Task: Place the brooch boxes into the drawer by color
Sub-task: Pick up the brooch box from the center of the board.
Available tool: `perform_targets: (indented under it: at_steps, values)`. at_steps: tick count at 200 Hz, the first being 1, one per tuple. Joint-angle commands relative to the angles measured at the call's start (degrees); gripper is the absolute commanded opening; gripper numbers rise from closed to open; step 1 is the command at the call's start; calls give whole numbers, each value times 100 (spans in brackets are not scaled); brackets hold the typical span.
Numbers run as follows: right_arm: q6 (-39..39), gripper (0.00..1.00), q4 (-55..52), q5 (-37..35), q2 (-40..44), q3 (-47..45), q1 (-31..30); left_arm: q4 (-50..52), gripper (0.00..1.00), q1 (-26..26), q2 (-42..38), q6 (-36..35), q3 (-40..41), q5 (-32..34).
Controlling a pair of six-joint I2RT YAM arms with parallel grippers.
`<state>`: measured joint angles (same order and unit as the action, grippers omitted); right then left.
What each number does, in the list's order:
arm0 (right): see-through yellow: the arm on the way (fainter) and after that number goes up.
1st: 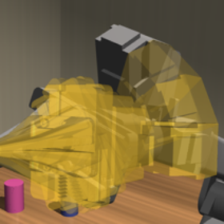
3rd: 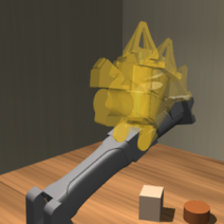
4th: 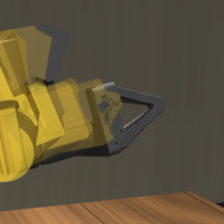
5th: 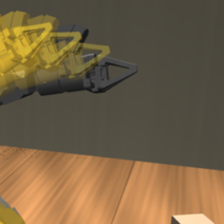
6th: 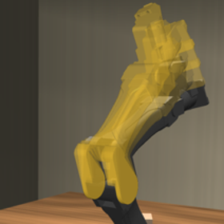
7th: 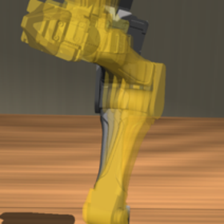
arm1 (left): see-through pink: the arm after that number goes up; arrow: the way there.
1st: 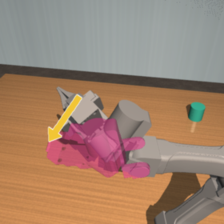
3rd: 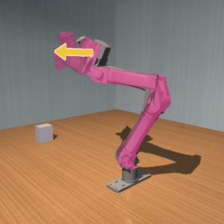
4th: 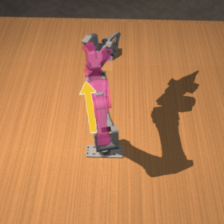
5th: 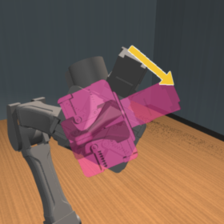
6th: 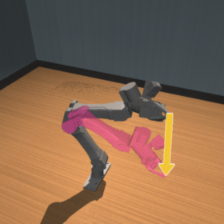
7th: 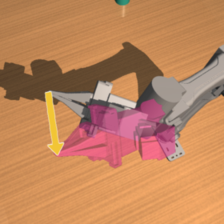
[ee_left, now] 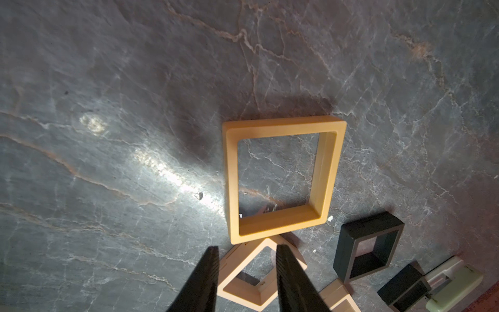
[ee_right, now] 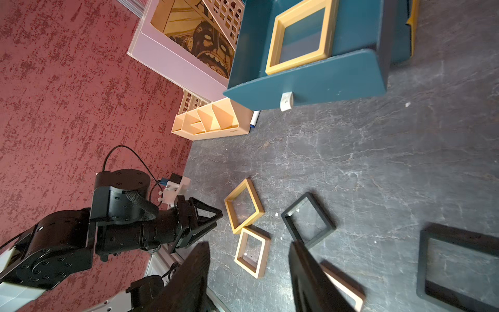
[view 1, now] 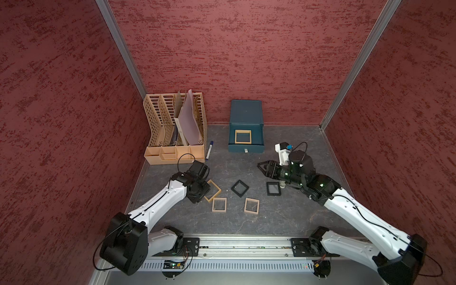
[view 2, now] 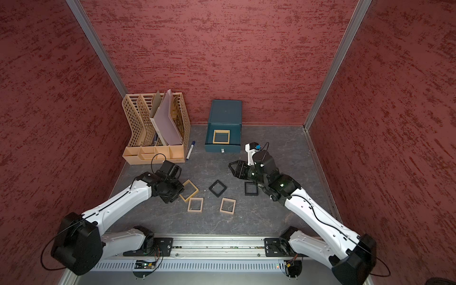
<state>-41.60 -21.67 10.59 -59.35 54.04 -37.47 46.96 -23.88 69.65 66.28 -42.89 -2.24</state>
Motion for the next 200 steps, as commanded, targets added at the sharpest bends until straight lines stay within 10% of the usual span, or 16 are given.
perform_targets:
  at_steps: [1, 200]
  values:
    - [-23, 52, 172, 72, 82, -68, -73, -73, 39, -38, 20, 130, 136, 163]
    - [-93, 52, 222, 76, 117, -166, -102, -762, 28, -99, 722, 279, 315, 339]
